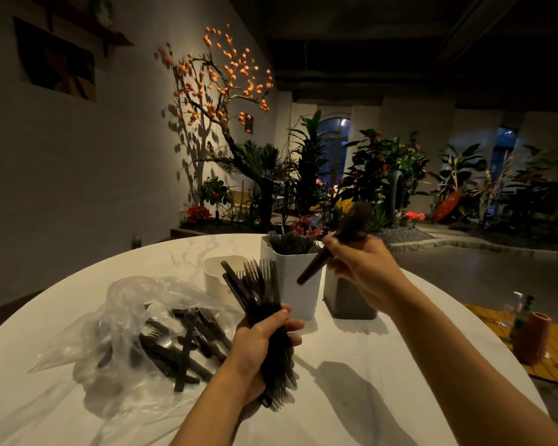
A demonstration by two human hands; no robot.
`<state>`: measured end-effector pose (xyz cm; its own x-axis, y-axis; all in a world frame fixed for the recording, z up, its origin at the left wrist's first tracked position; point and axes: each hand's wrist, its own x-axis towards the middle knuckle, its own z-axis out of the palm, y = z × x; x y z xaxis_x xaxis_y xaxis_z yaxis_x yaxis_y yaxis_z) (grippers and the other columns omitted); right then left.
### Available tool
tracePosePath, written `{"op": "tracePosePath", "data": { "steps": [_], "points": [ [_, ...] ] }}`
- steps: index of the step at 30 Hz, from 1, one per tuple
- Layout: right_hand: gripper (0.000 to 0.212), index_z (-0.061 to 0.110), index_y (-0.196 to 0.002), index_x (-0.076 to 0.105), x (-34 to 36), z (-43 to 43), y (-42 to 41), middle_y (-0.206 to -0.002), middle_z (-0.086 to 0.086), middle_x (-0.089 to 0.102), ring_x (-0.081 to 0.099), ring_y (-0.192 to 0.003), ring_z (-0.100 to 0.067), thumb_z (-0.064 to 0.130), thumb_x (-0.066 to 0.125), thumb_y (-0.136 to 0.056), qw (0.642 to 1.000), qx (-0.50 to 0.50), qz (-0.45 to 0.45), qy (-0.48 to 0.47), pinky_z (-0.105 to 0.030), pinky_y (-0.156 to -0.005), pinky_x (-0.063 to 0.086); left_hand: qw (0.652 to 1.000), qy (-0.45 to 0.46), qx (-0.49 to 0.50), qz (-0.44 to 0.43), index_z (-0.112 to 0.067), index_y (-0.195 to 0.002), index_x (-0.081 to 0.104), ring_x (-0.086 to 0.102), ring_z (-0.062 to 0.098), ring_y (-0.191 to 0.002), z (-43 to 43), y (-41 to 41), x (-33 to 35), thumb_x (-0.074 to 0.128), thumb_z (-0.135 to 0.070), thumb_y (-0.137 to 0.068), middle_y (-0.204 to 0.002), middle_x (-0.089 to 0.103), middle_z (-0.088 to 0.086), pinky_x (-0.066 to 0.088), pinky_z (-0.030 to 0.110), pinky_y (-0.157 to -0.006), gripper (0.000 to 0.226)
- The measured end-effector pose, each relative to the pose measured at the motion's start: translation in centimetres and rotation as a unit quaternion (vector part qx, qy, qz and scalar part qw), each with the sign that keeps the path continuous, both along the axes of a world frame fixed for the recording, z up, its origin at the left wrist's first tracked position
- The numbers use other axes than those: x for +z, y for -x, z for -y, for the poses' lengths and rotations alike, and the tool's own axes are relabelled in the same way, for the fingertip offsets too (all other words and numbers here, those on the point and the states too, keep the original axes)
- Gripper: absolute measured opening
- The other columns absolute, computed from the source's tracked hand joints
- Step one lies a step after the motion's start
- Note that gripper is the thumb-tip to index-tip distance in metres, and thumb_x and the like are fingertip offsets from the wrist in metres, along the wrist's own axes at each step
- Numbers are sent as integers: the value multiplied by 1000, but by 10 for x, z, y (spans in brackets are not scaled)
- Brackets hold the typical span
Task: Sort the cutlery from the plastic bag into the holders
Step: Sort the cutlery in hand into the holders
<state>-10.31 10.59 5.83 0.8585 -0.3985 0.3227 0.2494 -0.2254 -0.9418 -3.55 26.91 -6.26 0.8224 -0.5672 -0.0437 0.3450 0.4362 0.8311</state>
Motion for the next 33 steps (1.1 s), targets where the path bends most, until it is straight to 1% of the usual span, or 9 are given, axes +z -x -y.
{"op": "tracePosePath", "data": {
  "steps": [4, 8, 13, 16, 21, 24, 26, 28, 33],
  "points": [
    [9, 16, -96, 64, 20, 10, -17, -93, -3, 70, 67, -86, -12, 17, 57, -101, 989, -106, 105, 21, -34, -84, 55, 1000, -11, 10, 0, -4, -114, 70, 68, 25, -70, 0, 0, 0, 71, -16, -91, -90, 73, 18, 52, 37, -63, 26],
    [10, 18, -95, 66, 17, 18, -40, -100, -7, 73, 70, -89, -12, 21, 58, -101, 976, -164, 111, 86, -32, -84, 56, 1000, -4, 8, -7, -3, -112, 71, 68, 25, -69, 0, 1, 2, 70, -14, -92, -87, 72, 18, 53, 36, -62, 23],
    [19, 12, -97, 65, 5, 22, -68, -85, -8, 67, 62, -79, -22, 27, 55, -103, 977, -158, -11, 144, -40, -72, 53, 1000, 4, -2, -15, -3, -108, 70, 66, 25, -68, 0, 1, 4, 69, -13, -93, -85, 69, 18, 52, 36, -62, 18],
    [35, 15, -73, 51, 1, 21, -79, -67, -4, 48, 44, -61, -18, 29, 50, -105, 957, -165, -105, 212, -31, -56, 35, 1000, 14, -10, -26, -2, -108, 69, 65, 25, -66, -1, 1, 5, 69, -10, -93, -84, 68, 18, 51, 36, -61, 17],
    [34, 13, -69, 50, -5, 24, -94, -85, -15, 51, 47, -73, -26, 33, 59, -95, 903, -183, -199, 335, -33, -59, 35, 999, 14, -29, -34, -3, -110, 69, 66, 25, -69, -1, -4, 2, 71, -12, -91, -86, 68, 18, 52, 36, -63, 21],
    [32, 9, -103, 58, -3, 21, -93, -98, -10, 60, 59, -86, -25, 34, 70, -89, 917, -208, -149, 307, -41, -73, 54, 999, 15, -32, -36, -3, -110, 70, 66, 25, -70, -1, -5, 1, 71, -12, -92, -86, 68, 18, 52, 36, -63, 21],
    [58, 9, -135, 43, -3, 16, -89, -103, -4, 60, 61, -96, -25, 34, 71, -90, 937, -231, -56, 256, -44, -86, 55, 999, 17, -31, -36, -3, -110, 70, 65, 25, -68, -1, -4, 0, 70, -11, -93, -85, 68, 18, 53, 34, -61, 19],
    [64, 13, -148, 32, -6, 12, -85, -102, -2, 61, 62, -95, -23, 28, 66, -96, 945, -231, 8, 230, -40, -87, 53, 999, 19, -31, -36, -4, -107, 71, 64, 24, -67, -1, -4, 0, 69, -11, -93, -84, 68, 17, 52, 33, -61, 16],
    [35, 28, -120, 55, -24, 12, -87, -112, -5, 62, 56, -115, -35, 50, 36, -102, 878, -219, -128, 407, -54, -89, 50, 998, 32, -36, -46, -3, -104, 70, 59, 23, -64, 0, -5, 0, 67, -9, -94, -80, 64, 16, 51, 30, -61, 12]
  ]
}}
